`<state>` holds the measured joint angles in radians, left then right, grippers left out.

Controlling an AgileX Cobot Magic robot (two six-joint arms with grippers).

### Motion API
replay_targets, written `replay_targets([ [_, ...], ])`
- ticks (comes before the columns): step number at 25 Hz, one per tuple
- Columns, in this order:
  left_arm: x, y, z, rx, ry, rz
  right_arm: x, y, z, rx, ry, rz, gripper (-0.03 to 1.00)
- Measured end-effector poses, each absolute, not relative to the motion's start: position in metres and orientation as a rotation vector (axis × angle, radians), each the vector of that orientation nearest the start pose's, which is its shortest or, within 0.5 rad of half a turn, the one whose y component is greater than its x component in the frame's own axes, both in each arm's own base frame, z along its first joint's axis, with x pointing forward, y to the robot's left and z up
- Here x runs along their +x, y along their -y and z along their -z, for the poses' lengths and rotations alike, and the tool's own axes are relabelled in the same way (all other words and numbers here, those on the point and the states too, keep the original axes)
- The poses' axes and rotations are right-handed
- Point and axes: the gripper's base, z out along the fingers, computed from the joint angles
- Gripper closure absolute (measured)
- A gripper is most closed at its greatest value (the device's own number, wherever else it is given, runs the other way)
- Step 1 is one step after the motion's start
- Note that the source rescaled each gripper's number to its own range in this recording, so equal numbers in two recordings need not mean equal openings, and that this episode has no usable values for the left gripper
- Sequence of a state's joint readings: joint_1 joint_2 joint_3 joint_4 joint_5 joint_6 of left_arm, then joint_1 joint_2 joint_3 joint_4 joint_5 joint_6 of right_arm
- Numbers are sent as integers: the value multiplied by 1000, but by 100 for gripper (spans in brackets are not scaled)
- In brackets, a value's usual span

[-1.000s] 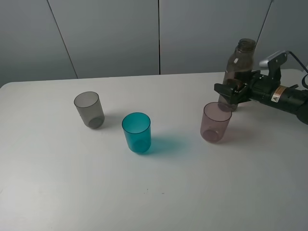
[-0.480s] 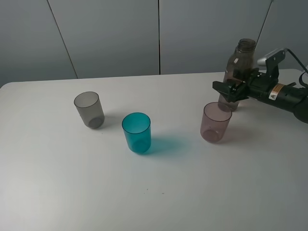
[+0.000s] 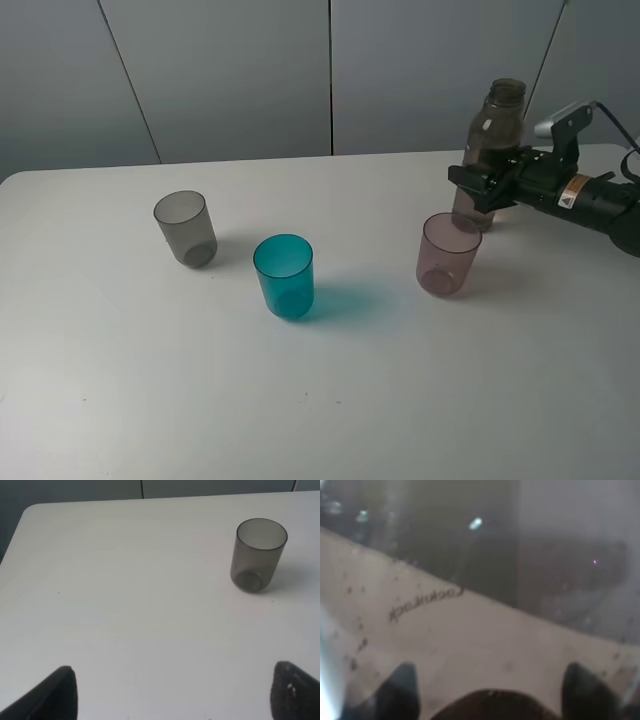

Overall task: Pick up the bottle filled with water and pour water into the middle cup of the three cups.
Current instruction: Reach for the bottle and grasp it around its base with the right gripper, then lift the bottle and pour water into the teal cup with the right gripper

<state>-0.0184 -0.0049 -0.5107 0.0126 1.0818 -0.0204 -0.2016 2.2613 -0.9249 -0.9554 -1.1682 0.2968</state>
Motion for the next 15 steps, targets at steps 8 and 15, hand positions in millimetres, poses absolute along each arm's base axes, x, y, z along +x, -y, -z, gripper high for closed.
replay_targets([
  [8, -8, -1, -278, -3, -2050, 9, 373, 6, -66, -573, -1712, -506, 93],
  [15, -8, -1, -278, -3, -2050, 9, 376, 5, -89, -602, -1688, -459, 93],
])
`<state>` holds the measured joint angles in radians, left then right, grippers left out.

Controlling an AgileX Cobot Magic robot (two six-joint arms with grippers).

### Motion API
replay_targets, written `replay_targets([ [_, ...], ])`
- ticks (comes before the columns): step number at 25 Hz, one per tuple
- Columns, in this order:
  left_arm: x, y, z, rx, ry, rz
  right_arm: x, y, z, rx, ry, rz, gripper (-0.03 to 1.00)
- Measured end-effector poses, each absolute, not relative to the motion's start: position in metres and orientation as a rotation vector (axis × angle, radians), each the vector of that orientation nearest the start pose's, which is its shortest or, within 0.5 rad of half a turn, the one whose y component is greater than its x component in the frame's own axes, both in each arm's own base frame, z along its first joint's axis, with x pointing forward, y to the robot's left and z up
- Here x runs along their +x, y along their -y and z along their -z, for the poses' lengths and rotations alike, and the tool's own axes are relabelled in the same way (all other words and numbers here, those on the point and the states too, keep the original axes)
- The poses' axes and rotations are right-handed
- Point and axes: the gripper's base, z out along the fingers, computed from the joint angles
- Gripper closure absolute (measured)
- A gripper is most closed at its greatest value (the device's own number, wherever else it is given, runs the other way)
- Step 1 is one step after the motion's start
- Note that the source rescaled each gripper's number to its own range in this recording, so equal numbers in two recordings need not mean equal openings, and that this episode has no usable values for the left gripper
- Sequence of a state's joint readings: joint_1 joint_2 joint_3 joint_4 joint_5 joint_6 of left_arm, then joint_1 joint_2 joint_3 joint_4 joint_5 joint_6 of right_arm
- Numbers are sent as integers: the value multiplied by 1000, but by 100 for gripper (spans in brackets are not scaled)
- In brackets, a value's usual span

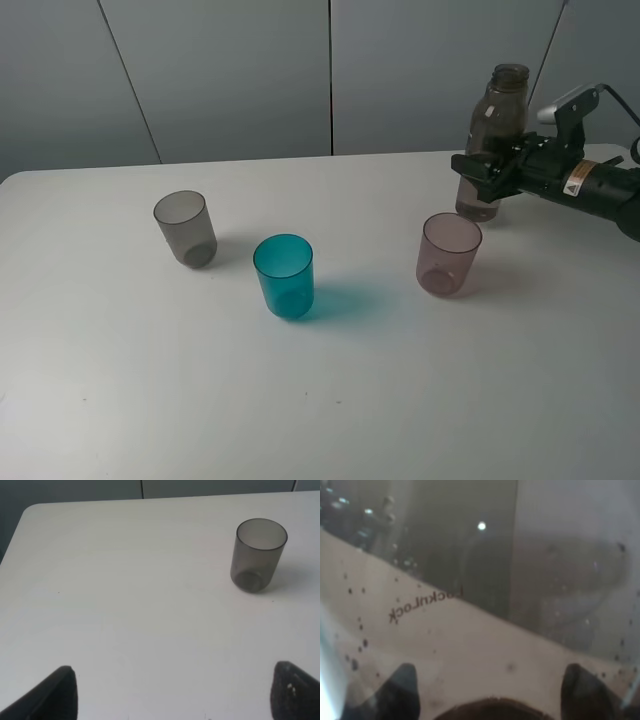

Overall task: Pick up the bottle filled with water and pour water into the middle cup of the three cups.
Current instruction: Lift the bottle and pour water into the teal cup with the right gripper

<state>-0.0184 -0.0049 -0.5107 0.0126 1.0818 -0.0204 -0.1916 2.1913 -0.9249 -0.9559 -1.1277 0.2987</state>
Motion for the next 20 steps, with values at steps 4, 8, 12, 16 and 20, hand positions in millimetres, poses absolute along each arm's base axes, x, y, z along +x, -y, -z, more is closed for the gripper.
replay_targets([
  [4, -8, -1, -278, -3, -2050, 9, 380, -10, -107, -619, -1637, -456, 93],
  [8, -8, -1, -278, -3, -2050, 9, 387, -37, -119, -671, -1585, -483, 93],
  [12, -8, -1, -278, -3, -2050, 9, 393, -73, -124, -705, -1586, -521, 93],
  [16, -8, -1, -278, -3, -2050, 9, 392, -106, -124, -732, -1600, -545, 93],
  [20, -8, -1, -278, -3, -2050, 9, 387, -127, -124, -770, -1587, -556, 93],
])
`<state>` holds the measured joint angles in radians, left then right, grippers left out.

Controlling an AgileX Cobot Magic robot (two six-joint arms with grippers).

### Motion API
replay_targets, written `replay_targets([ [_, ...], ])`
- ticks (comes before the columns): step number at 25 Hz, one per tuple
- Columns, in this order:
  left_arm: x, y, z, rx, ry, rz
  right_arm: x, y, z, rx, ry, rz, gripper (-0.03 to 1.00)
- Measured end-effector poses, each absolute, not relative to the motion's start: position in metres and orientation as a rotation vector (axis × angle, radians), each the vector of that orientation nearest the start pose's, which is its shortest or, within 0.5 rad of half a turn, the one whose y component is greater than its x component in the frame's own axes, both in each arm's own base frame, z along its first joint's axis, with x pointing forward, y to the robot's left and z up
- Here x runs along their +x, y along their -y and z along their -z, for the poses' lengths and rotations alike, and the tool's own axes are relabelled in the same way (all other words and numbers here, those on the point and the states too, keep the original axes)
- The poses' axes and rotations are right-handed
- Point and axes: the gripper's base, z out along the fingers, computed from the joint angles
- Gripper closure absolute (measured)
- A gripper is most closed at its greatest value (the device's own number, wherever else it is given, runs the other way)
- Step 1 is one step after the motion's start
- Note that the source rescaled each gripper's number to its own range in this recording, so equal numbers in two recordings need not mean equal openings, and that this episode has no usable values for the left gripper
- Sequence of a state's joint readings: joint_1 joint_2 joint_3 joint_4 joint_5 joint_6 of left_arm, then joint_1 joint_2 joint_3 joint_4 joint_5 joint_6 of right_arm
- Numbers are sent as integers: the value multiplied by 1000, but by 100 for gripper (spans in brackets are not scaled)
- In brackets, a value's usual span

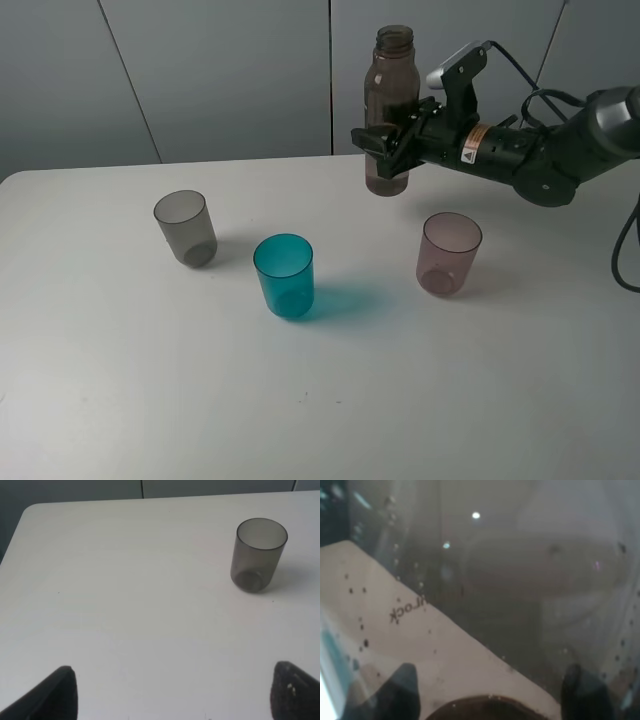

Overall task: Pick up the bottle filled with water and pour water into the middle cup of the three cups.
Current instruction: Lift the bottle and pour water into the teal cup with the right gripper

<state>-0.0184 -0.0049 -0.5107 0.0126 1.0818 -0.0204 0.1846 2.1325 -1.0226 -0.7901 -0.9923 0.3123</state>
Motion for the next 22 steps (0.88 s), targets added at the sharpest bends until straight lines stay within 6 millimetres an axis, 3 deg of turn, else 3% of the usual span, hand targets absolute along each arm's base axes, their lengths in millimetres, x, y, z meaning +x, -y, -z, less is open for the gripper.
replay_targets([
  [13, -8, -1, -278, -5, -2050, 10, 374, -166, -122, -877, -1573, -563, 93],
  [22, -8, -1, -278, -5, -2050, 10, 372, -171, -122, -1048, -1438, -394, 93],
])
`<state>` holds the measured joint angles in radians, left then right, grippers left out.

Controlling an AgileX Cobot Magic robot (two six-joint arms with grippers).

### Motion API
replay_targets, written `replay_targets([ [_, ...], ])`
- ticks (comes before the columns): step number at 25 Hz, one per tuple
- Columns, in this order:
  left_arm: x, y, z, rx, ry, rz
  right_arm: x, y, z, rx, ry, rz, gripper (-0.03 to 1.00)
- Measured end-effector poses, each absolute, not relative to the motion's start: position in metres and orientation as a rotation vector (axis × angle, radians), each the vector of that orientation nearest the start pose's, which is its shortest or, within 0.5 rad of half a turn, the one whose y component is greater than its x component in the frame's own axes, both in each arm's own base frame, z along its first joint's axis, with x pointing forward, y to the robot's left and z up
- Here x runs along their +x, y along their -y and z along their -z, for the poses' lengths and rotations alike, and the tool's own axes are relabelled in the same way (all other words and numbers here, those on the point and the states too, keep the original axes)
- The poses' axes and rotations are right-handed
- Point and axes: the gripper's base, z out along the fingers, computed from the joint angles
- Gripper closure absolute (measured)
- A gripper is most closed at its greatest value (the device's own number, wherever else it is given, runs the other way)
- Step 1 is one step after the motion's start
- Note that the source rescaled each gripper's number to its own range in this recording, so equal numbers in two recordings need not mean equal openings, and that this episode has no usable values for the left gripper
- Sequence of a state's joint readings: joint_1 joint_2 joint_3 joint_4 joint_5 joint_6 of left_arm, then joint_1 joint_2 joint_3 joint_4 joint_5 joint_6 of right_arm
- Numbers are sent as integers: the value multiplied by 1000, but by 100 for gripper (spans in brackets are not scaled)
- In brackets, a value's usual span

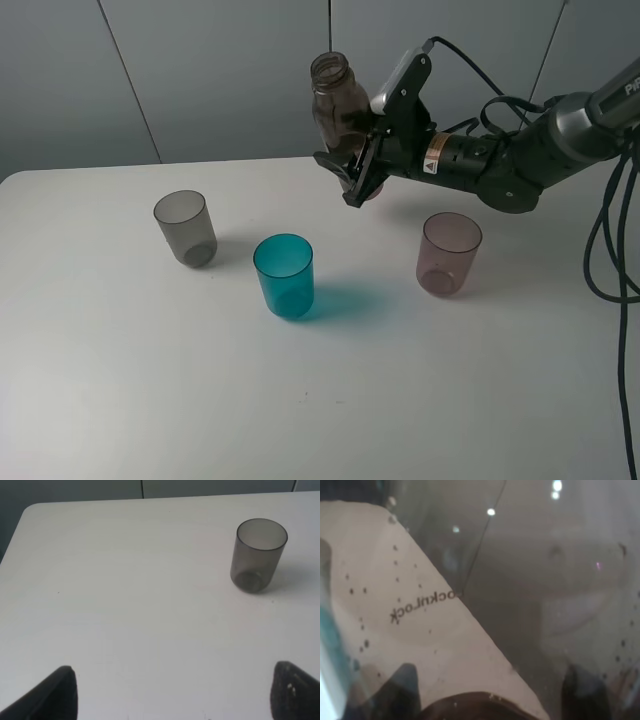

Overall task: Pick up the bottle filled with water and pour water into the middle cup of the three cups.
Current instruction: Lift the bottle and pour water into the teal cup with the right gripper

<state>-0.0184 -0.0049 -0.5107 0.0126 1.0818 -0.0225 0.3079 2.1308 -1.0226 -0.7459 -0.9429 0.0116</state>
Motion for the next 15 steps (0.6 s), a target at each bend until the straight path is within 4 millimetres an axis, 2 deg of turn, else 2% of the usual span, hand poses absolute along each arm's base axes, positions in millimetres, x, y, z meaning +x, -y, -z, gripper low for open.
replay_targets([
  [5, -8, -1, -278, -5, -2050, 10, 369, -177, -122, -1101, -1394, -363, 93],
  [15, -8, -1, -278, -5, -2050, 10, 360, -195, -122, -1316, -1178, -186, 93],
])
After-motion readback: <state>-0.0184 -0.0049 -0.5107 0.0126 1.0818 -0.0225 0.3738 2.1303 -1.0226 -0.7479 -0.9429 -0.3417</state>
